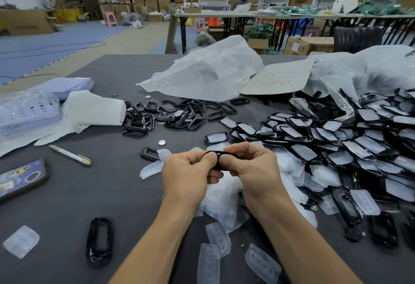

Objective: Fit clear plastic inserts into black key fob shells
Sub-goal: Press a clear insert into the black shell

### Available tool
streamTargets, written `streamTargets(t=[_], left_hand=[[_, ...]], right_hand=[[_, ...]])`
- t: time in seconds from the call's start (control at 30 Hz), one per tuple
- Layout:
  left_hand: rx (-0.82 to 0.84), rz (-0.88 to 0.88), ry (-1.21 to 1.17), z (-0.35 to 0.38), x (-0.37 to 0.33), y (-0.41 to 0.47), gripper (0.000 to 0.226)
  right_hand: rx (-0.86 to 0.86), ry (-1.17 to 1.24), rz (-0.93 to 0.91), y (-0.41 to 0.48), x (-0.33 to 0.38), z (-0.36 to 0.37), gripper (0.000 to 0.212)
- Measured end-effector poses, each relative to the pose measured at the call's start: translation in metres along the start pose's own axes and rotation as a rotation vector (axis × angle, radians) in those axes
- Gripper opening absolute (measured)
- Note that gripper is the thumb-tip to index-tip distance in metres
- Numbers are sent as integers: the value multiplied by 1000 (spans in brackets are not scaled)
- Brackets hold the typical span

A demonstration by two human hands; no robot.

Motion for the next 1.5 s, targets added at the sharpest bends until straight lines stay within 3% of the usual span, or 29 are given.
streamTargets(t=[0.27,0.47,0.77,0.9,1.1,1.2,1.33,1.5], left_hand=[[-34,127,86,-7,-9,2,42],[104,21,35,3,1,3,18],[-21,72,71,-7,-1,4,34],[19,74,92,-4,-2,2,31],[0,52,94,-6,-4,6,54],[0,87,124,-8,-6,4,45],[116,-60,-34,1,7,4,25],[12,-49,0,-14,5,11,37]], right_hand=[[-13,-36,-29,-3,4,1,22],[-1,-44,-85,-4,13,-2,23],[106,-224,-71,-4,7,10,16],[28,-239,-83,-1,9,2,28],[-6,-292,-134,-3,10,3,33],[-14,-285,-156,-3,12,3,30],[-62,-221,-158,-2,11,-6,22],[20,-385,-198,-4,6,9,20]])
Point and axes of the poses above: each hand's wrist, its own y-axis towards the middle knuckle, its own z-axis out of the palm, x = y × z, the point moved 9 cm from there along y, towards the middle knuckle
